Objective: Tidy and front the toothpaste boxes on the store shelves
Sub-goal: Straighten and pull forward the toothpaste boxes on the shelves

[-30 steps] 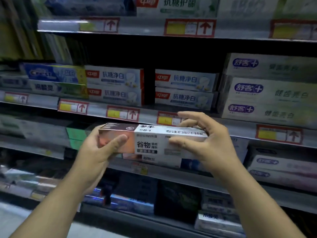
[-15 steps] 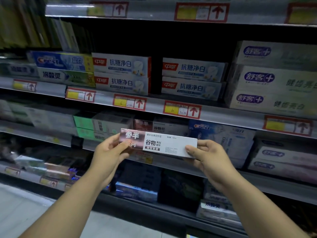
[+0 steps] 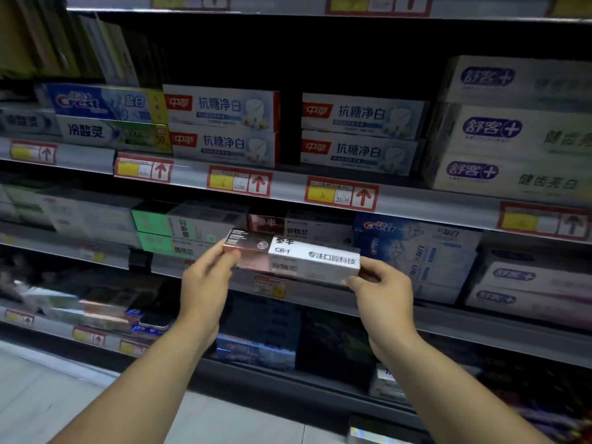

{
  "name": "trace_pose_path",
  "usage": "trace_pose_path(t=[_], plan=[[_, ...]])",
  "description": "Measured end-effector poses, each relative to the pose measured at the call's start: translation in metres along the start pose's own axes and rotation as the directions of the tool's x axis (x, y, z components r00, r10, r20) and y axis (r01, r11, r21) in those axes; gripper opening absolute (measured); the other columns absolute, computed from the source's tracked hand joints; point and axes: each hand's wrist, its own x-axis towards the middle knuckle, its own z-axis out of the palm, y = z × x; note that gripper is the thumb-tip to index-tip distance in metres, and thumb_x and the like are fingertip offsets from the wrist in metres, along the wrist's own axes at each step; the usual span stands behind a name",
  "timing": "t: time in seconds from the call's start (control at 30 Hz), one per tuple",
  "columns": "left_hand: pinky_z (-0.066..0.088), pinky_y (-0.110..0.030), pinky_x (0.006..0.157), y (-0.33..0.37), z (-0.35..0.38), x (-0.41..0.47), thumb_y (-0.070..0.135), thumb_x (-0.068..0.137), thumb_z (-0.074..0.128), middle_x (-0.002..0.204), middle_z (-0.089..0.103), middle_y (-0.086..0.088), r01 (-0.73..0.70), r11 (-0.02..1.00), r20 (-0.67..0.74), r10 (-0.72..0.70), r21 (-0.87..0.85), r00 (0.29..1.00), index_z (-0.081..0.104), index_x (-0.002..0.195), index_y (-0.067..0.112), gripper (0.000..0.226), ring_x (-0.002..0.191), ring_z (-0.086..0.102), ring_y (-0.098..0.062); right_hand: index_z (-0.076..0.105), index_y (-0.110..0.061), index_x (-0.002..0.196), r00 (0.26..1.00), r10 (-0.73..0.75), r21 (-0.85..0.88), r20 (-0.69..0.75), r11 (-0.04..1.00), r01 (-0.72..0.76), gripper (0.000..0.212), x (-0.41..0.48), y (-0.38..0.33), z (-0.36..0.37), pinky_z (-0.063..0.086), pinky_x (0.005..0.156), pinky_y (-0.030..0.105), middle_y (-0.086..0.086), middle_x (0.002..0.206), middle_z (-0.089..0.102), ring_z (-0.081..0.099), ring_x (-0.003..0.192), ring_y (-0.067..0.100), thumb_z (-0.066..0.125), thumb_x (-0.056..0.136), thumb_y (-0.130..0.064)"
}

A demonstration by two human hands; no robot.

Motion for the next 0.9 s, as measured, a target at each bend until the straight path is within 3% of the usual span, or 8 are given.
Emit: trace_pose_path(t=[0.1,0.23,0.43,0.53,0.67,0.77,0.9], plan=[[0.043,-0.038,0.113,0.002,0.000,0.003,0.024,0.097,0.064,0.125,0.068,0.007,0.007,0.998,0.028,-0.005,-0.066,1.000,0.067,0.126,0.029,0.030,0.121,0.061,-0.012,0.058,-0.012,0.141,0.998,0.033,0.025,0.045,0.999,-0.034,0.054,-0.001,-0.002,0.005,0.047,0.109,0.032,-0.001,0.135,0.064,0.060,0.124,0.013,0.064,0.092,0.008],[0.041,-0.038,0.115,-0.001,0.004,0.006,0.024,0.097,0.064,0.123,0.068,0.006,0.012,0.995,0.046,-0.008,-0.100,0.999,0.063,0.129,0.022,0.032,0.119,0.060,-0.007,0.046,-0.010,0.151,0.997,0.030,0.034,0.064,0.999,-0.032,0.063,0.004,-0.004,0.008,0.040,0.104,0.023,0.005,0.150,0.052,0.052,0.130,0.012,0.063,0.092,0.007],[0.041,-0.034,0.114,-0.005,0.009,0.018,0.020,0.095,0.067,0.135,0.064,0.004,0.000,0.995,0.094,0.010,-0.098,0.996,0.057,0.140,0.024,0.046,0.125,0.059,-0.007,0.043,-0.009,0.152,0.996,0.030,0.030,0.079,0.999,-0.032,0.063,0.015,-0.007,0.003,0.037,0.097,0.020,0.005,0.149,0.051,0.052,0.122,0.008,0.065,0.094,0.003],[0.038,-0.038,0.117,-0.013,0.008,0.022,0.024,0.090,0.073,0.146,0.053,0.006,0.026,0.999,0.089,-0.023,-0.030,0.996,0.053,0.145,0.028,0.059,0.130,0.053,-0.010,0.039,-0.009,0.154,0.994,0.053,-0.009,0.096,0.999,-0.052,0.067,0.020,-0.003,0.004,0.038,0.099,0.023,0.005,0.152,0.048,0.051,0.133,0.017,0.064,0.094,0.003],[0.038,-0.032,0.113,-0.016,0.007,0.021,0.011,0.095,0.066,0.143,0.057,0.004,0.008,0.998,0.057,-0.012,0.069,0.998,0.053,0.146,0.021,0.054,0.131,0.053,-0.011,0.050,-0.010,0.148,0.996,0.075,-0.059,0.056,0.996,-0.072,0.057,0.025,0.004,0.003,0.044,0.100,0.029,-0.001,0.139,0.060,0.057,0.124,0.018,0.064,0.093,-0.001],[0.038,-0.025,0.103,-0.017,0.011,0.016,0.002,0.095,0.062,0.146,0.055,0.002,-0.016,0.987,0.077,0.003,0.159,0.997,0.051,0.148,0.018,0.056,0.133,0.051,-0.012,0.055,-0.012,0.144,0.996,0.081,-0.084,0.048,0.994,-0.077,0.054,0.025,0.011,0.004,0.046,0.103,0.032,-0.002,0.136,0.062,0.058,0.122,0.017,0.065,0.091,-0.004],[0.038,-0.030,0.104,-0.017,0.014,0.016,0.010,0.094,0.067,0.157,0.037,0.009,-0.071,0.954,0.095,0.045,0.291,0.994,0.053,0.146,0.023,0.055,0.128,0.046,-0.009,0.052,-0.011,0.147,0.996,0.086,-0.059,0.023,0.995,-0.085,0.058,0.024,0.013,0.009,0.045,0.108,0.035,-0.001,0.139,0.060,0.056,0.124,0.017,0.066,0.091,-0.005]])
